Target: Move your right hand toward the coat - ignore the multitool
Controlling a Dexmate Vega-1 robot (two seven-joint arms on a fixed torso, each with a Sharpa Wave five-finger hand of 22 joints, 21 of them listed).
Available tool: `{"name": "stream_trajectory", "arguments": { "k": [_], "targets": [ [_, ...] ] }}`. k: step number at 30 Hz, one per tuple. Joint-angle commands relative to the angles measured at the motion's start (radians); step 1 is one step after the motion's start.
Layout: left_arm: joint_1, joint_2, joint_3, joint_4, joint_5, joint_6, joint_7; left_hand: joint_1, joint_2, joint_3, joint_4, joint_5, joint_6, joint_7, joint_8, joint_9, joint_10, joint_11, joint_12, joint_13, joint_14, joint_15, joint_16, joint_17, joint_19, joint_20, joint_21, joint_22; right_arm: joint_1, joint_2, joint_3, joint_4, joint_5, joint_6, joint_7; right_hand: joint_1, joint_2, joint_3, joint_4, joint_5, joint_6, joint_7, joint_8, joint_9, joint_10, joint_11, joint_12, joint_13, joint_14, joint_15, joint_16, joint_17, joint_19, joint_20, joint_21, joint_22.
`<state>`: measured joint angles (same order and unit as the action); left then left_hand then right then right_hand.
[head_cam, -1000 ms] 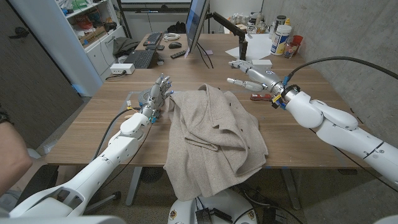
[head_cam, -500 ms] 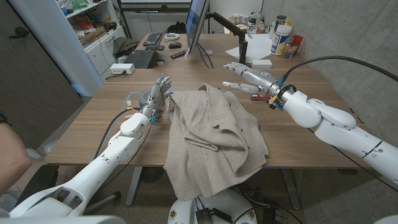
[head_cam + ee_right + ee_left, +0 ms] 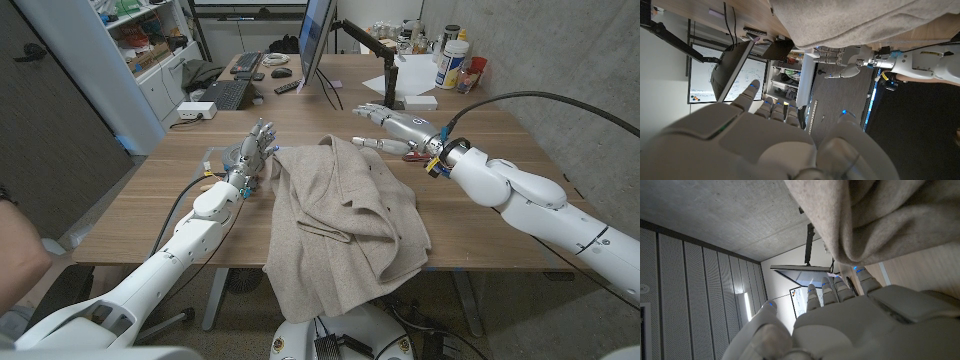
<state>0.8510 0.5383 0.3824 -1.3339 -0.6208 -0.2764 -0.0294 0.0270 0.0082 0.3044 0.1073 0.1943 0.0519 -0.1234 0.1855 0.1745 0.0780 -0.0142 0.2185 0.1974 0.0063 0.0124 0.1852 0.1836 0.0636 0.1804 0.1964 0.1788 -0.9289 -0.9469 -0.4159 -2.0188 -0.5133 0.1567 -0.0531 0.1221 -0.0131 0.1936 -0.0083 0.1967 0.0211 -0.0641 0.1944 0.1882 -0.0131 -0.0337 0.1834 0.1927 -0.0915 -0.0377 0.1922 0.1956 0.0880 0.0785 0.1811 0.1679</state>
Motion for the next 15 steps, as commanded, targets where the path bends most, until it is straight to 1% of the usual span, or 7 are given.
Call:
{"name": "stream_trajectory", "arguments": {
  "k": [1,15],
  "targets": [
    [0.003,0.002,-0.002,-0.005,-0.002,0.001,0.002,0.002,0.004,-0.008,0.0,0.007,0.0,-0.002,0.003,0.006,-0.003,-0.002,0.002,0.006,-0.005,0.005,0.004,0.002,-0.008,0.002,0.003,0.004,0.004,0.003,-0.021,-0.009,-0.057,-0.008,0.006,0.008,0.007,-0.001,-0.006,0.0,-0.006,0.001,-0.005,0.004,-0.013,-0.004,0.001,0.004,-0.01,-0.041,-0.002,0.001,-0.002,-0.003,-0.003,0.002],
    [0.003,0.003,-0.002,-0.007,-0.003,0.002,0.003,0.002,0.005,-0.009,0.001,0.008,-0.001,-0.002,0.003,0.006,-0.004,-0.001,0.002,0.006,-0.005,0.006,0.004,0.002,-0.008,0.002,0.003,0.004,0.011,0.007,-0.033,-0.008,-0.08,0.0,0.014,0.008,0.008,-0.001,-0.007,0.0,-0.008,0.0,-0.004,0.004,-0.017,-0.001,0.002,0.004,-0.011,-0.039,-0.001,0.001,-0.005,-0.002,-0.001,0.002]
  ]
}}
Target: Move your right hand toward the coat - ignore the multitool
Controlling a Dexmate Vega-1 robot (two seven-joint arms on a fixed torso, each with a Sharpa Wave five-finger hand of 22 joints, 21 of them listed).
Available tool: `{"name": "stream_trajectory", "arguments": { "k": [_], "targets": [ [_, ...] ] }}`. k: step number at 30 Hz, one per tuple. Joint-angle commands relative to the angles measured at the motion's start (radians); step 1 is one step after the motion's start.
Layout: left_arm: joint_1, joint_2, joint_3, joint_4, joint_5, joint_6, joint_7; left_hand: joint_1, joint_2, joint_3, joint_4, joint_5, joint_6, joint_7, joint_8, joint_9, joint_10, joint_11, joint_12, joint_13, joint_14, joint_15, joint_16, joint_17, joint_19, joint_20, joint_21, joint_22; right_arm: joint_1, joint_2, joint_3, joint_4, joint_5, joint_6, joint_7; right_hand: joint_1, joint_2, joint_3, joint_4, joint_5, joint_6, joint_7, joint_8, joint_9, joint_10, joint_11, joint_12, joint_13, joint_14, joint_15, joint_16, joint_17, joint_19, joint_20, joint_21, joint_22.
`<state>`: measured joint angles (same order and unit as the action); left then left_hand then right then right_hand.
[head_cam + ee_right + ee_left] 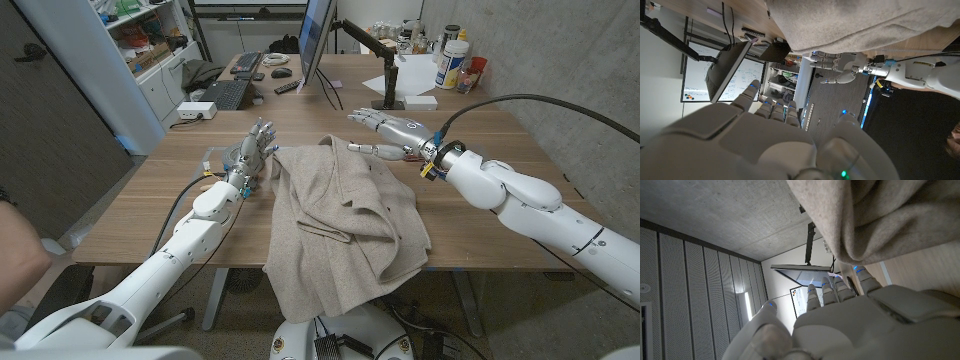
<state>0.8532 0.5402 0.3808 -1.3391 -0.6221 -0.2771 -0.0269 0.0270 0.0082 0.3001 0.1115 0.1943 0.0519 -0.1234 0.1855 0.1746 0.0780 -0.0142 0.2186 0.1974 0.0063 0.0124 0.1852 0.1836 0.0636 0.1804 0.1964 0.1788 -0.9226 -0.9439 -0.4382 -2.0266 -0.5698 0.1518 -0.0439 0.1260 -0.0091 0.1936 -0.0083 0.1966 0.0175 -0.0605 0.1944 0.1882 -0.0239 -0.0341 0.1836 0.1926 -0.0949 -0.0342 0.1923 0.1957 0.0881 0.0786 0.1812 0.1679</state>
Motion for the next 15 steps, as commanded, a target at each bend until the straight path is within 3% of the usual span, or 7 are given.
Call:
{"name": "stream_trajectory", "arguments": {
  "k": [1,15],
  "targets": [
    [0.001,0.001,-0.001,-0.002,-0.001,0.003,0.0,0.002,0.005,-0.005,-0.003,0.008,-0.001,-0.002,0.003,0.006,-0.004,0.0,0.002,0.006,-0.006,0.007,0.004,0.002,-0.008,0.001,0.003,0.004,0.007,0.007,-0.013,0.003,-0.029,0.009,-0.001,0.004,0.004,-0.001,-0.007,0.0,-0.004,-0.004,-0.004,0.004,-0.006,-0.001,0.002,0.004,-0.008,-0.043,-0.001,0.001,-0.006,-0.002,-0.001,0.002],
    [0.001,0.001,-0.001,-0.001,-0.003,0.002,-0.002,0.002,0.005,-0.007,-0.003,0.008,-0.001,-0.003,0.003,0.005,-0.004,0.001,0.002,0.006,-0.006,0.006,0.004,0.002,-0.008,0.001,0.003,0.004,0.011,0.014,-0.026,0.012,-0.049,0.017,-0.002,0.003,0.005,-0.001,-0.008,0.0,-0.004,-0.005,-0.003,0.004,-0.008,-0.002,0.004,0.004,-0.009,-0.044,0.0,0.001,-0.008,-0.002,0.0,0.002]
  ]
}}
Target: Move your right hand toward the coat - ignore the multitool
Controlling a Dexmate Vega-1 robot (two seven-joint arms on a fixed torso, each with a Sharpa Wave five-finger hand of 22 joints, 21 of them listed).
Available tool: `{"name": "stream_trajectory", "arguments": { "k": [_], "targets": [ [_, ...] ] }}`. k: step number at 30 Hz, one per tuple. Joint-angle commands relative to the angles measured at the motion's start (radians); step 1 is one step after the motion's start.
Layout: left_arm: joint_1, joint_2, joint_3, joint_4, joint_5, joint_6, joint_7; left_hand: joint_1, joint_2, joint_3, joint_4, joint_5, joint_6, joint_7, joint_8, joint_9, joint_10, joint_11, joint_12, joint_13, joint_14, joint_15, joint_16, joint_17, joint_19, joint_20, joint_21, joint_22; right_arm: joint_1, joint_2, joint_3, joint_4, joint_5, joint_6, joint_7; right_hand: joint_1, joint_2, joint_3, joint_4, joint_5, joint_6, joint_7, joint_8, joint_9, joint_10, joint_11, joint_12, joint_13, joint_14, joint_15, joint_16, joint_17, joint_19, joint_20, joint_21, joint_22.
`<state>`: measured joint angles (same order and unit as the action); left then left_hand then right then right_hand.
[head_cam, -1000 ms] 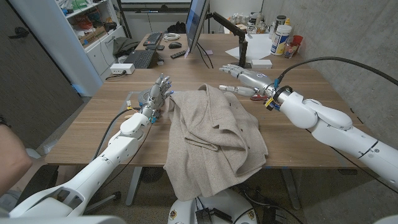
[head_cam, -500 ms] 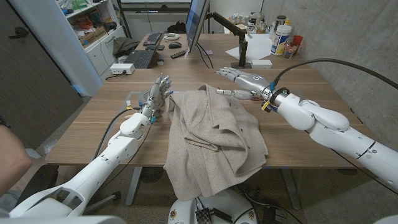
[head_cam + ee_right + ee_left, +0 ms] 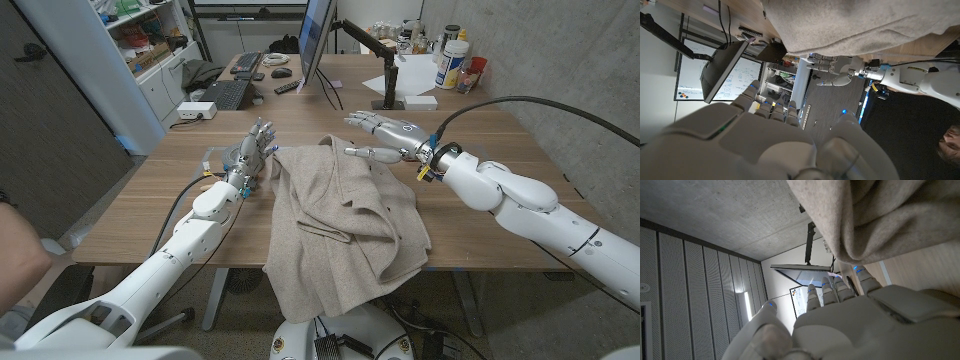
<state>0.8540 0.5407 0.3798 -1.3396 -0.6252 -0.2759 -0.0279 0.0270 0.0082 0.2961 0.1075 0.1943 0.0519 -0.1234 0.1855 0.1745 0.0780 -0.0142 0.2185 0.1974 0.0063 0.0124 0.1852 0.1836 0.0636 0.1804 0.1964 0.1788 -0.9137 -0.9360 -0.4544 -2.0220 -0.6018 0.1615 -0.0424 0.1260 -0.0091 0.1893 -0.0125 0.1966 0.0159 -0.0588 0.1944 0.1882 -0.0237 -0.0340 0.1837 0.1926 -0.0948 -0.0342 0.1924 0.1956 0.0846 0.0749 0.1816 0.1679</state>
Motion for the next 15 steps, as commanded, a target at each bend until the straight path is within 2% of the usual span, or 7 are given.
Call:
{"name": "stream_trajectory", "arguments": {
  "k": [1,15],
  "targets": [
    [0.001,0.001,0.0,-0.002,0.0,0.003,-0.001,0.002,0.005,-0.003,0.001,0.008,-0.001,-0.002,0.003,0.006,-0.004,0.0,0.002,0.006,-0.005,0.006,0.005,0.002,-0.008,0.001,0.003,0.004,0.002,0.004,-0.011,0.005,-0.028,0.008,-0.007,0.003,0.005,0.003,-0.004,0.0,-0.002,-0.005,-0.002,0.004,-0.008,-0.001,0.004,0.004,-0.009,-0.044,0.0,0.001,-0.004,0.002,-0.001,0.001],
    [0.0,0.001,0.001,-0.002,-0.002,0.005,-0.003,0.002,0.006,-0.004,0.002,0.008,-0.002,-0.003,0.003,0.006,-0.004,0.0,0.002,0.006,-0.006,0.007,0.005,0.002,-0.006,0.0,0.004,0.004,-0.003,0.006,-0.018,0.001,-0.061,0.01,-0.018,0.001,0.006,0.002,-0.004,0.0,-0.003,-0.007,-0.002,0.005,-0.011,-0.001,0.006,0.004,-0.011,-0.043,0.002,0.001,-0.006,0.002,0.001,0.001]
  ]
}}
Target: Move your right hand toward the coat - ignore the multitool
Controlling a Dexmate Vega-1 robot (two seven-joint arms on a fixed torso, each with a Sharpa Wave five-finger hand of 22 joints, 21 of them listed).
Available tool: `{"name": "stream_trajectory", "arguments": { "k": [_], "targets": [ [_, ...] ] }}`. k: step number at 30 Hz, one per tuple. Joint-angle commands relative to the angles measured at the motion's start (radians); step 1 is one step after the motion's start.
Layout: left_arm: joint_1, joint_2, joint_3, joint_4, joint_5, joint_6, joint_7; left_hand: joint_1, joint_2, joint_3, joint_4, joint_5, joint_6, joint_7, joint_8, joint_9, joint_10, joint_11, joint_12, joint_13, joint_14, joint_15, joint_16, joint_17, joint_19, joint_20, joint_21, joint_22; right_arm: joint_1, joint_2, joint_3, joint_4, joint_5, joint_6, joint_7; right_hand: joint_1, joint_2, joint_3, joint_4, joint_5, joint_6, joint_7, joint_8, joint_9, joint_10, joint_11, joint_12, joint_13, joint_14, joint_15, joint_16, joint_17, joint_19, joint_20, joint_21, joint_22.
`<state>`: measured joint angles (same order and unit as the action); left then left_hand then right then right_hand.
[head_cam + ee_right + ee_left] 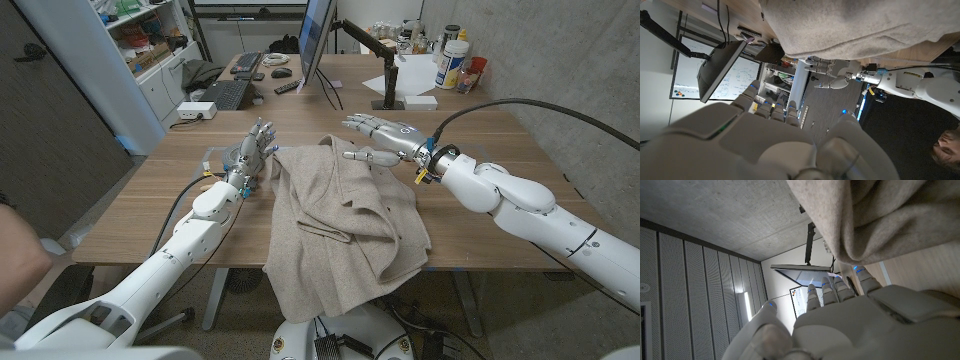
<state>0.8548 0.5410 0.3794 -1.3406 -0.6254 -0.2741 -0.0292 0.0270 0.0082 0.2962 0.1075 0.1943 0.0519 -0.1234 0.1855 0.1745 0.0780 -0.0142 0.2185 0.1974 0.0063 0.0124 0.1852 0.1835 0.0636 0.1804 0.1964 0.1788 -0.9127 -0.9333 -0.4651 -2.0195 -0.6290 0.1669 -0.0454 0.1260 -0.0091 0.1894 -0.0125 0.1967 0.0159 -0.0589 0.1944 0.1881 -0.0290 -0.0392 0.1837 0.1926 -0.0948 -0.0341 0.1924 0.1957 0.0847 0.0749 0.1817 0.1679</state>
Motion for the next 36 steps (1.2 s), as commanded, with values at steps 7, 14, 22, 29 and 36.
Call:
{"name": "stream_trajectory", "arguments": {
  "k": [7,14,22,29,36],
  "targets": [
    [-0.001,0.001,0.002,-0.002,-0.001,0.007,-0.001,0.002,0.006,-0.005,0.002,0.008,-0.003,-0.004,0.002,0.006,-0.006,-0.001,0.001,0.006,-0.005,0.008,0.005,0.002,-0.004,-0.001,0.005,0.004,0.003,0.004,-0.019,-0.007,-0.071,-0.001,-0.009,0.002,0.007,0.002,-0.006,0.0,-0.005,-0.007,-0.002,0.005,-0.012,0.006,0.005,0.004,-0.016,-0.042,0.001,0.001,-0.011,0.004,0.0,0.001],
    [0.0,0.0,0.002,-0.002,0.004,0.005,0.008,0.002,0.006,-0.006,0.003,0.009,-0.003,-0.003,0.003,0.006,-0.003,-0.002,0.002,0.006,-0.005,0.007,0.005,0.002,-0.004,-0.001,0.005,0.004,-0.003,0.003,-0.018,-0.017,-0.074,0.001,-0.009,0.003,0.008,0.003,-0.007,0.0,-0.006,-0.007,-0.001,0.005,-0.014,0.008,0.006,0.004,-0.019,-0.039,0.0,0.001,-0.013,0.006,0.0,0.001],
    [-0.001,-0.001,0.001,0.0,0.002,0.001,0.002,0.002,0.006,-0.006,0.003,0.009,-0.002,-0.003,0.003,0.006,-0.004,0.002,0.002,0.006,-0.004,0.005,0.005,0.002,-0.004,0.0,0.004,0.004,0.009,0.01,-0.031,-0.015,-0.074,0.011,0.015,0.004,0.007,0.003,-0.009,0.0,-0.006,-0.005,-0.001,0.005,-0.016,0.009,0.006,0.004,-0.022,-0.035,0.0,0.001,-0.015,0.008,0.0,0.001],
    [-0.001,-0.001,0.001,0.0,0.001,0.001,0.004,0.002,0.007,-0.007,0.003,0.009,-0.003,-0.003,0.003,0.006,-0.004,0.0,0.002,0.006,-0.004,0.006,0.005,0.002,-0.005,0.0,0.004,0.004,0.012,0.013,-0.037,-0.009,-0.079,0.013,0.023,0.004,0.007,0.002,-0.01,0.0,-0.006,-0.005,0.0,0.005,-0.017,0.009,0.007,0.004,-0.022,-0.036,0.001,0.001,-0.015,0.008,0.001,0.001],
    [-0.001,-0.001,0.001,0.0,0.001,0.002,0.004,0.002,0.007,-0.008,0.004,0.009,-0.003,-0.003,0.003,0.006,-0.004,-0.001,0.002,0.006,-0.004,0.005,0.005,0.002,-0.005,0.0,0.004,0.004,0.017,0.016,-0.043,-0.004,-0.087,0.019,0.024,0.005,0.008,0.002,-0.011,0.0,-0.006,-0.005,0.0,0.005,-0.017,0.01,0.008,0.003,-0.024,-0.033,0.001,0.001,-0.017,0.009,0.001,0.001]
  ]
}}
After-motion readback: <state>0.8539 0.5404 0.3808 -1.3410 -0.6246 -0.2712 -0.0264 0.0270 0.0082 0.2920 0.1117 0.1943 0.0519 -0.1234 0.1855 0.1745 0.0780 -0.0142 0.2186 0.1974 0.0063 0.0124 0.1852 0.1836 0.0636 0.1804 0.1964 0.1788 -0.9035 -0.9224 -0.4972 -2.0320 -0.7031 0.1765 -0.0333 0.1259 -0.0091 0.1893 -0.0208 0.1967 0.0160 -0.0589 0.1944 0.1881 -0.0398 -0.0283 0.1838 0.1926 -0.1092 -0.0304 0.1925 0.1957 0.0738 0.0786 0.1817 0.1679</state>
